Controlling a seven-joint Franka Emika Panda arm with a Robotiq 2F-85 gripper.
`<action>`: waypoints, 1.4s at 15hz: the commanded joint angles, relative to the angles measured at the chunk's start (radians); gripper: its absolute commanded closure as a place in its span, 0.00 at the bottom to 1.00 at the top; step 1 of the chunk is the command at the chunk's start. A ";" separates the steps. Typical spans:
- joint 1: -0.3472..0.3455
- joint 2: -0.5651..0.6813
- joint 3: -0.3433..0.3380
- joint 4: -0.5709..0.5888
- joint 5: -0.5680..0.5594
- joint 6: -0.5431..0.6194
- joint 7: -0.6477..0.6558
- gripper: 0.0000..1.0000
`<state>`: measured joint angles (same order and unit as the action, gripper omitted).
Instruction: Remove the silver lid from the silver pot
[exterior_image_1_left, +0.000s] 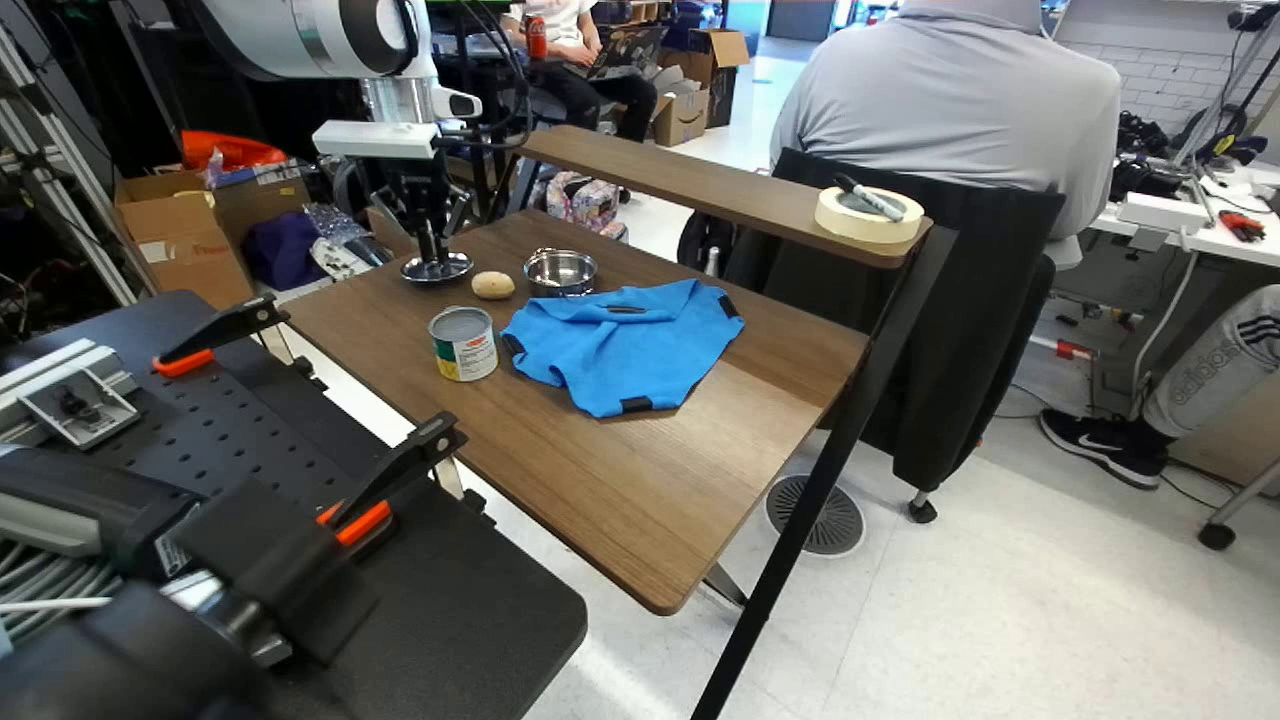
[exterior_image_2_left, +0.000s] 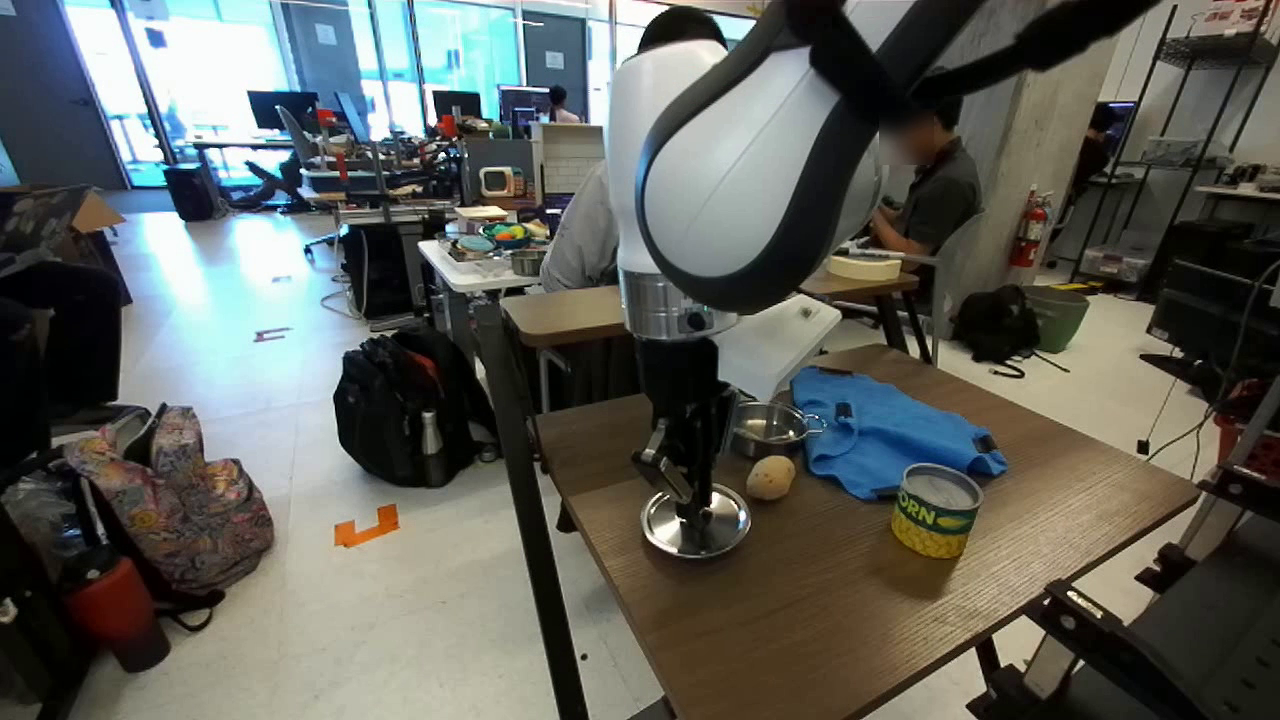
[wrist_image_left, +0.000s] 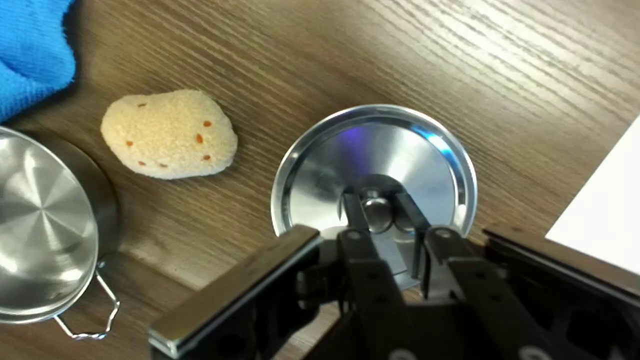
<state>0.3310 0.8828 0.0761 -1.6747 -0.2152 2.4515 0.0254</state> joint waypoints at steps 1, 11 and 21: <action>0.001 0.059 0.013 0.075 -0.004 -0.007 -0.029 0.95; 0.003 0.076 0.014 0.134 0.003 -0.076 -0.038 0.03; -0.019 -0.111 0.011 0.029 -0.005 -0.167 -0.030 0.00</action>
<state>0.3167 0.7675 0.0803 -1.6503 -0.2140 2.2878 -0.0082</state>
